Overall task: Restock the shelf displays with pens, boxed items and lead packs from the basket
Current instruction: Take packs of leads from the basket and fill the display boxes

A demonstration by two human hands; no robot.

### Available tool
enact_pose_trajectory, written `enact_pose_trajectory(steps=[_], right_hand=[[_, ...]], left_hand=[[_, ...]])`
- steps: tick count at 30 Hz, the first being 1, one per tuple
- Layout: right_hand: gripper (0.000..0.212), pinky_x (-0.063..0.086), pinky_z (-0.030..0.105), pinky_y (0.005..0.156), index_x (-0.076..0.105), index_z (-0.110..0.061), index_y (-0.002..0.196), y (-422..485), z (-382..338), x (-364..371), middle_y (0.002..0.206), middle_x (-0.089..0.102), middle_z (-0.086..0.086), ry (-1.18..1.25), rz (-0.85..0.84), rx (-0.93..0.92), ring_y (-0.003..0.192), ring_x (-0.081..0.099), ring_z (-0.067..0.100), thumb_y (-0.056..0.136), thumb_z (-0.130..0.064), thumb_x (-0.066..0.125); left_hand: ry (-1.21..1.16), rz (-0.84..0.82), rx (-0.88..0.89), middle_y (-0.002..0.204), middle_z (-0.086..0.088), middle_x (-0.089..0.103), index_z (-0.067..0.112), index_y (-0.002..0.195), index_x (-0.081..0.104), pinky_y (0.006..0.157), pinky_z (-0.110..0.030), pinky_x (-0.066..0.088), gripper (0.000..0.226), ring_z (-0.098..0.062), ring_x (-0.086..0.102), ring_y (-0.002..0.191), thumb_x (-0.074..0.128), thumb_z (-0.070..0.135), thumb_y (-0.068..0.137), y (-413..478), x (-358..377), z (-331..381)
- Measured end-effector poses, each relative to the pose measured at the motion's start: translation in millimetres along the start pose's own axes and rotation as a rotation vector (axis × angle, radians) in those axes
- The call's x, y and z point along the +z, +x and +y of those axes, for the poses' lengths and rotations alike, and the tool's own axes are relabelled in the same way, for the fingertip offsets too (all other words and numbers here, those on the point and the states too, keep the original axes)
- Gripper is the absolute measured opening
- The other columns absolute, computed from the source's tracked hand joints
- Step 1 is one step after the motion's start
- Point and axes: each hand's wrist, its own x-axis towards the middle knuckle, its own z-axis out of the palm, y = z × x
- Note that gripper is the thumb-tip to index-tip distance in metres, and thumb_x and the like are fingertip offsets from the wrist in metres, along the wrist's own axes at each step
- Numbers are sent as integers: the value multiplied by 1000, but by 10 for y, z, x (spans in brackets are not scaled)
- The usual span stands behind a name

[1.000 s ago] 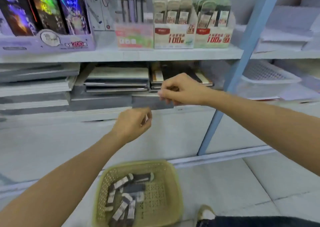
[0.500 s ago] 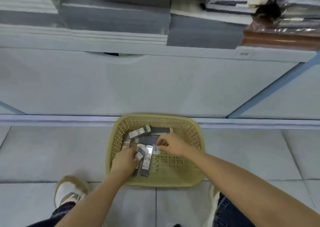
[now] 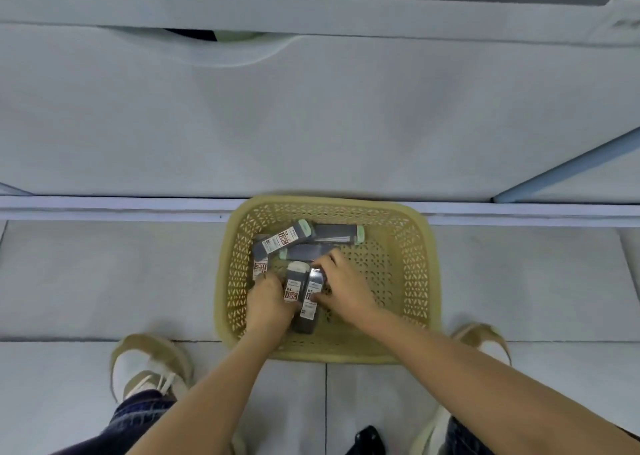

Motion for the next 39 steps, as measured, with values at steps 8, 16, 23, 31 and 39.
enact_pose_trajectory(steps=[8,16,23,31,39], right_hand=[[68,39,22,94,47,-13,130,29,31,-73,130,47,5,90,-48,85,117,50,18,73,-18,83],[11,45,27,80,65,-18,95,31,116,-339,96,58,-8,242,-163,49,89,56,9,86,-20,72],[9,55,25,74,67,-30,91,200,-140,-880,86,71,-12,504,-161,4,77,66,1,89,-21,65],[13,49,22,86,70,-25,103,503,-621,-747,102,71,-12,581,-65,-79,92,64,-1,91,-25,66],[51,40,37,96,56,-21,130,485,-303,-285,125,56,2,-243,-70,-129,119,47,22,83,-31,73]], left_hand=[[-61,-55,79,101,0,65,14,108,57,78,-32,46,32,-23,62,96,74,20,83,32,27,20],[-269,-153,147,95,-4,66,11,100,58,71,-31,45,12,-24,62,91,63,18,92,-26,-209,-81],[-593,-170,181,93,-6,70,13,109,59,74,-37,55,13,-23,65,85,59,16,96,-38,-533,-50],[-807,-99,220,78,2,76,11,95,66,56,-18,53,16,-11,71,69,73,20,84,-45,-939,-223],[-871,115,70,80,-6,75,10,90,67,48,-18,49,15,-15,71,65,75,22,84,38,-1013,-547]])
